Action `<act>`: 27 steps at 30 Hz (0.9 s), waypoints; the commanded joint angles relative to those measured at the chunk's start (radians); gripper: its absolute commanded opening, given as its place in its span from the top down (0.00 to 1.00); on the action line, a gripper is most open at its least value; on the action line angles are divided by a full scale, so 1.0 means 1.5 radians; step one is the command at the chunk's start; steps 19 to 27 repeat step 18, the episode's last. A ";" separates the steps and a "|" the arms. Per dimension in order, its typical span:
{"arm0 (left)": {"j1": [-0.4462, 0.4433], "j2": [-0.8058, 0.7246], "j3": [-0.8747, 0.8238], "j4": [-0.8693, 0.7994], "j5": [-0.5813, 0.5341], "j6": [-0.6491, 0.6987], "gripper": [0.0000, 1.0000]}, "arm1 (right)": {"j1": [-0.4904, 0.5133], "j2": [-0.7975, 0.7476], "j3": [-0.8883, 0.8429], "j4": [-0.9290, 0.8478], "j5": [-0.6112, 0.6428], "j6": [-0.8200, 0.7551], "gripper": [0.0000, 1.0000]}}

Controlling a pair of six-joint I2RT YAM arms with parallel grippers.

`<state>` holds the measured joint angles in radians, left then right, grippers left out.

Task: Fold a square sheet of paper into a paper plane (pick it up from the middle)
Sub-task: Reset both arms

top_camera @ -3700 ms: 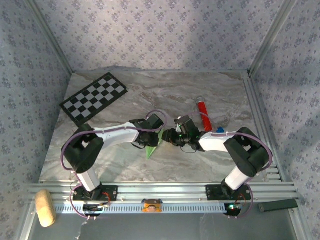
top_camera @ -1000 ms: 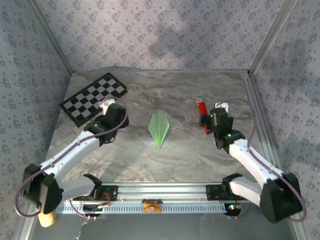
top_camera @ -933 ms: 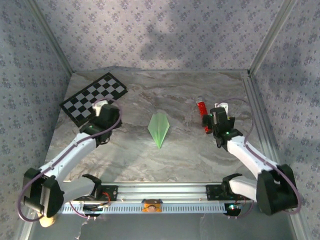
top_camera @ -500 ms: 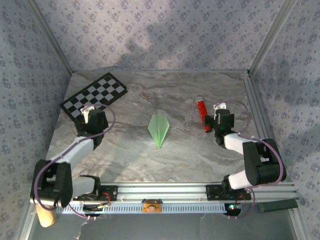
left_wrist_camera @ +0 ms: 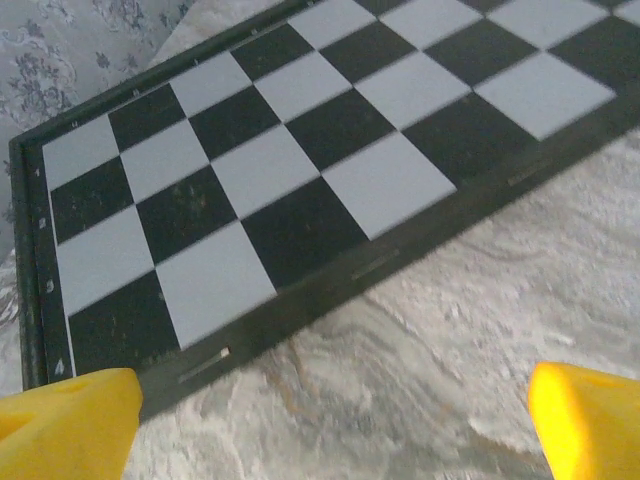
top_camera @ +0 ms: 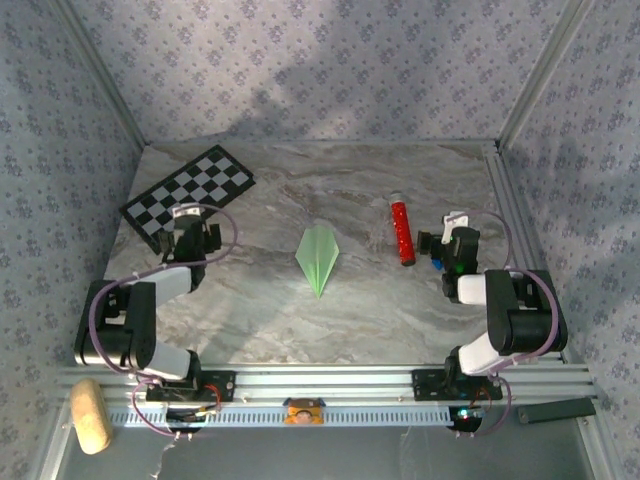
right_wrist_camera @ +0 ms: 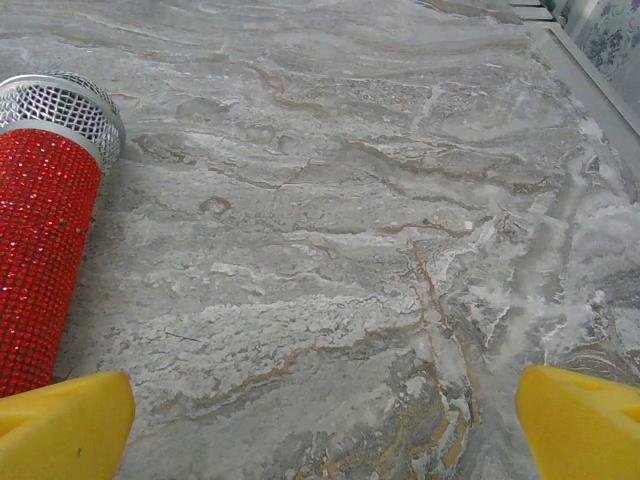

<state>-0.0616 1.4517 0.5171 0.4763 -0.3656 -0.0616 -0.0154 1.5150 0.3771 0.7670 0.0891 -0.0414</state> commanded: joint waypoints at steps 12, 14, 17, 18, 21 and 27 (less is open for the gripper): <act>0.038 0.053 -0.078 0.236 0.116 0.002 0.00 | -0.004 0.002 0.010 0.016 -0.005 0.012 0.00; 0.038 0.054 -0.079 0.241 0.115 0.003 0.00 | -0.004 0.002 0.011 0.016 -0.005 0.012 0.00; 0.037 0.054 -0.079 0.240 0.115 0.003 0.00 | -0.005 0.002 0.011 0.017 -0.006 0.012 0.00; 0.038 0.055 -0.080 0.245 0.115 0.004 0.00 | -0.004 0.002 0.010 0.017 -0.005 0.012 0.00; 0.038 0.055 -0.080 0.245 0.115 0.004 0.00 | -0.004 0.002 0.010 0.017 -0.005 0.012 0.00; 0.038 0.055 -0.080 0.245 0.115 0.004 0.00 | -0.004 0.002 0.010 0.017 -0.005 0.012 0.00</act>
